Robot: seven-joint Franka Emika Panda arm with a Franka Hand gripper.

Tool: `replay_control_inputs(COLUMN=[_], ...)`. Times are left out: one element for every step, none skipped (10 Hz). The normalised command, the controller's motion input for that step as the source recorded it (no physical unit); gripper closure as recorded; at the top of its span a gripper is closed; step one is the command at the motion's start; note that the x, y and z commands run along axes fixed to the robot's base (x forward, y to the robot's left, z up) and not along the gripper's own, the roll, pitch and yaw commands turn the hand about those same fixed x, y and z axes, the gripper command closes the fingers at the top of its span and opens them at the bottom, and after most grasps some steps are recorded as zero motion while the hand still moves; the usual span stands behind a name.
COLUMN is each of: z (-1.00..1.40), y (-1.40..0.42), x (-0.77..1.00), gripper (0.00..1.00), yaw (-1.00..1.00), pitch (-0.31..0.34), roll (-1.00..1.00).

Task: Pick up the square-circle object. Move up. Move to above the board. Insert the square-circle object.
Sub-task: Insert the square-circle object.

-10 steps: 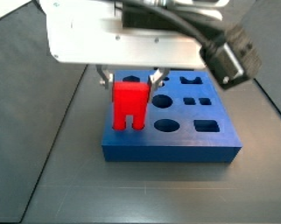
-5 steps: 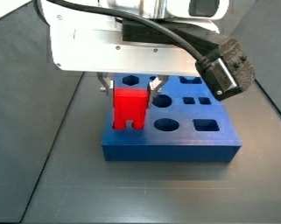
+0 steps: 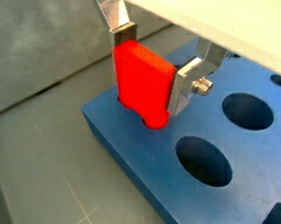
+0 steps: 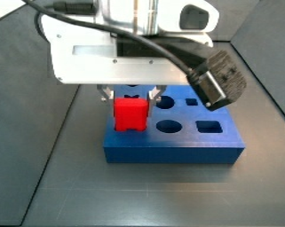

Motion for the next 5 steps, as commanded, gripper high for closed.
replay_control_inputs(z=[-0.87, -0.87, -0.78, 0.0, 0.0], y=[-0.01, -0.03, -0.04, 0.0, -0.02], x=[0.0, 0.0, 0.0, 0.0, 0.0], gripper=[1.0, 1.0, 1.0, 1.0, 1.0], yaw=[0.07, 0.05, 0.04, 0.0, 0.01], pitch=[-0.203, -0.201, -0.24, -0.014, -0.016], roll=[0.01, 0.02, 0.01, 0.0, 0.0])
